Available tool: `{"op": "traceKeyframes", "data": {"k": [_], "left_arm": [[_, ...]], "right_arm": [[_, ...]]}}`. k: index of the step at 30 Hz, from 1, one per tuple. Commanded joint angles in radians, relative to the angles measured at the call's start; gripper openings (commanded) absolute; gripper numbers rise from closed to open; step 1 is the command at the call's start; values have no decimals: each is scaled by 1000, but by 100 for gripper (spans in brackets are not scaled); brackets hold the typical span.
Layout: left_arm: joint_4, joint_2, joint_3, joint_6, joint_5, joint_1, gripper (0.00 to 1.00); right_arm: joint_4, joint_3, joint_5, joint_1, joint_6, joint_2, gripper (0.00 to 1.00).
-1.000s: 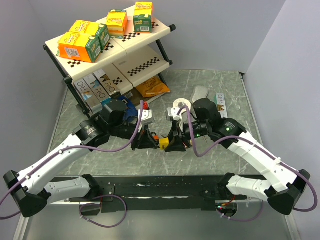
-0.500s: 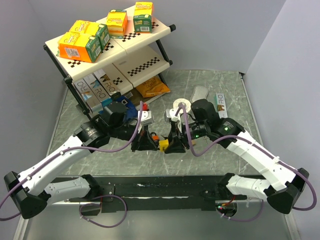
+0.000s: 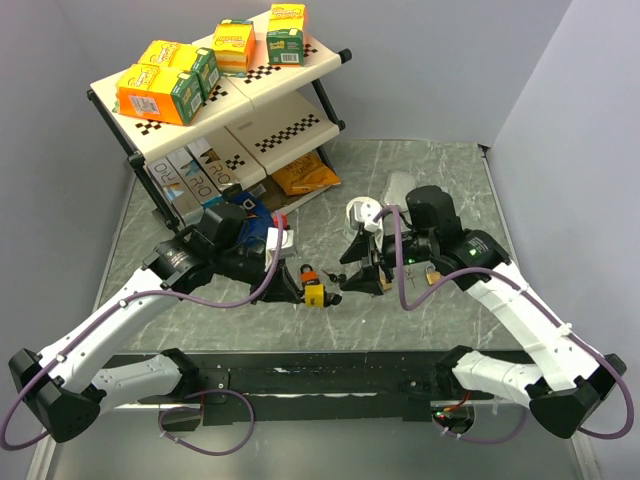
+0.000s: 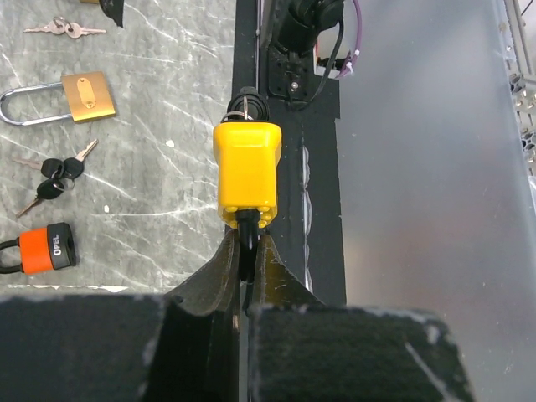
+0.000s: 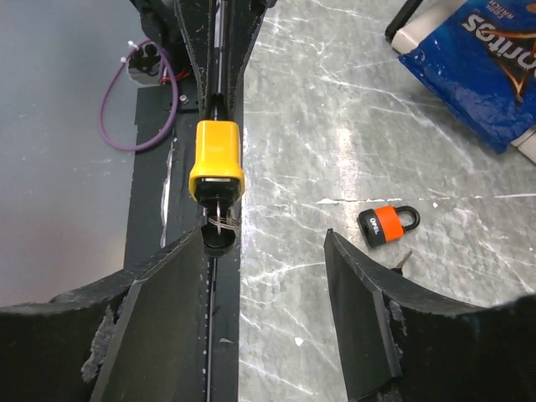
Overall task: Lock with the key
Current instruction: Lock the lock.
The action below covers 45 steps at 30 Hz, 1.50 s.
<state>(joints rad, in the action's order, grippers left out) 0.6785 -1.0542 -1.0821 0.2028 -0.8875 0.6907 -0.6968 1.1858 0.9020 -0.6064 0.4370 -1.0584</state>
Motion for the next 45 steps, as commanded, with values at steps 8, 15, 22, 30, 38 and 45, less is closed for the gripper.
{"op": "traceKeyframes", "data": {"k": [8, 15, 22, 30, 38, 45], "left_arm": [[-27, 13, -32, 46, -53, 0, 1], [-57, 22, -6, 30, -42, 0, 1], [-79, 22, -13, -11, -41, 0, 1], [-42, 28, -7, 32, -16, -19, 1], [38, 14, 1, 135, -8, -56, 1], [78, 25, 51, 201, -1, -95, 1]], "right_arm": [[-23, 44, -6, -99, 35, -63, 56], [-20, 17, -23, -145, 49, -68, 52], [-3, 0, -80, -164, 68, -74, 45], [-21, -14, -121, -164, 97, -52, 18], [-35, -15, -127, -116, 101, -20, 0], [-87, -15, -88, 31, 121, 20, 0]]}}
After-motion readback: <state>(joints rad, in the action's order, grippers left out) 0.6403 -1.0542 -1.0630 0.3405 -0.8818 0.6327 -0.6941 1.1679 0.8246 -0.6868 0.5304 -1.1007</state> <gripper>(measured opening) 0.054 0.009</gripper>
